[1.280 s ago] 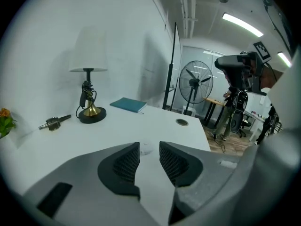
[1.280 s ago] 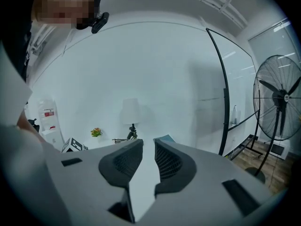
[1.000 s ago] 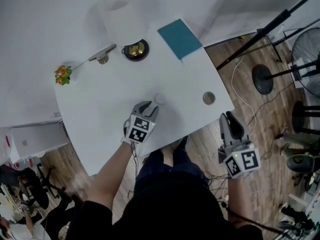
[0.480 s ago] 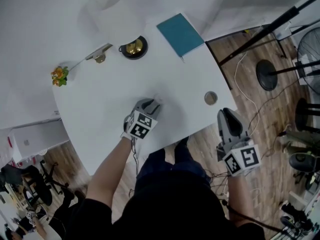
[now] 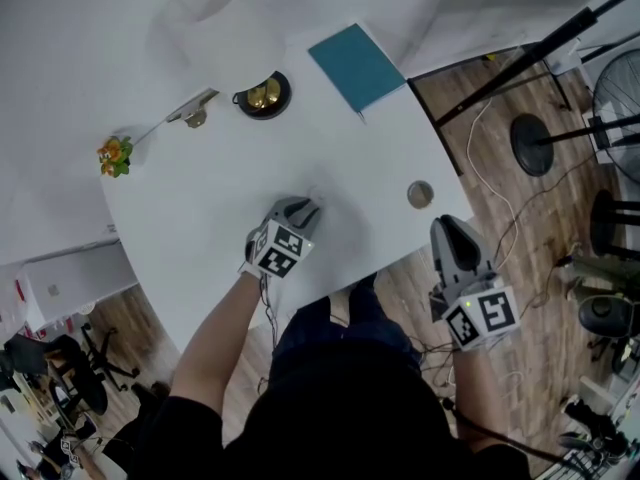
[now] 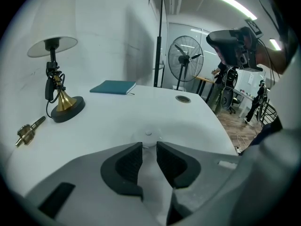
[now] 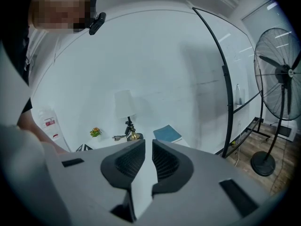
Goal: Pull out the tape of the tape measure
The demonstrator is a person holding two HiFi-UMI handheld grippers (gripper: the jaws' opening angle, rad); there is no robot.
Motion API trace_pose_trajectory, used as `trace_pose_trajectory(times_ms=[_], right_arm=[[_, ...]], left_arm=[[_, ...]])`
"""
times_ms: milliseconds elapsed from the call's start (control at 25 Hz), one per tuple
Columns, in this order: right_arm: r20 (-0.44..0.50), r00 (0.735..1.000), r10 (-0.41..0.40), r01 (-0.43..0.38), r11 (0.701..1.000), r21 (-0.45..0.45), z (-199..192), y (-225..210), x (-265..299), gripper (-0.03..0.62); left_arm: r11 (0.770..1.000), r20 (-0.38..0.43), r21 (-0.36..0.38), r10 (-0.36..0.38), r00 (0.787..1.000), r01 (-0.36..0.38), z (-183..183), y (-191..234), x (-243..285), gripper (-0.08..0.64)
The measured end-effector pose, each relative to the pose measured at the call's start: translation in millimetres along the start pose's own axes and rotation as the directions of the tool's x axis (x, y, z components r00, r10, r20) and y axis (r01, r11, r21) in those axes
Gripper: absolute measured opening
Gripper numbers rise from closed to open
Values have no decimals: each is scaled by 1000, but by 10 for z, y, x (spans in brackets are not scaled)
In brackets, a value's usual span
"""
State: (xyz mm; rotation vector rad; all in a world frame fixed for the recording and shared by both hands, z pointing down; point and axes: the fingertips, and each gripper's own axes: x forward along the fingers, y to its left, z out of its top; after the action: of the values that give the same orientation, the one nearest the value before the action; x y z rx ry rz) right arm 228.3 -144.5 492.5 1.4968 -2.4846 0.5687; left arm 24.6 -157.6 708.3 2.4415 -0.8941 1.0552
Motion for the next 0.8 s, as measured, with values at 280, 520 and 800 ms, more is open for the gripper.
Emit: trace_pose_trajectory(times_ms=[280, 520, 800], right_arm=[[-2, 1000, -8, 8, 1000, 20, -54, 16, -34, 46], [-5, 1000, -7, 7, 1000, 23, -76, 59, -49, 43], [-7, 1000, -5, 5, 1000, 26, -97, 95, -55, 40]], left_arm=[[999, -13, 54, 8, 1000, -7, -3, 0, -1, 86], [997, -10, 75, 29, 1000, -28, -10, 5, 7, 63], [997, -3, 62, 38, 999, -38, -15, 2, -6, 44]])
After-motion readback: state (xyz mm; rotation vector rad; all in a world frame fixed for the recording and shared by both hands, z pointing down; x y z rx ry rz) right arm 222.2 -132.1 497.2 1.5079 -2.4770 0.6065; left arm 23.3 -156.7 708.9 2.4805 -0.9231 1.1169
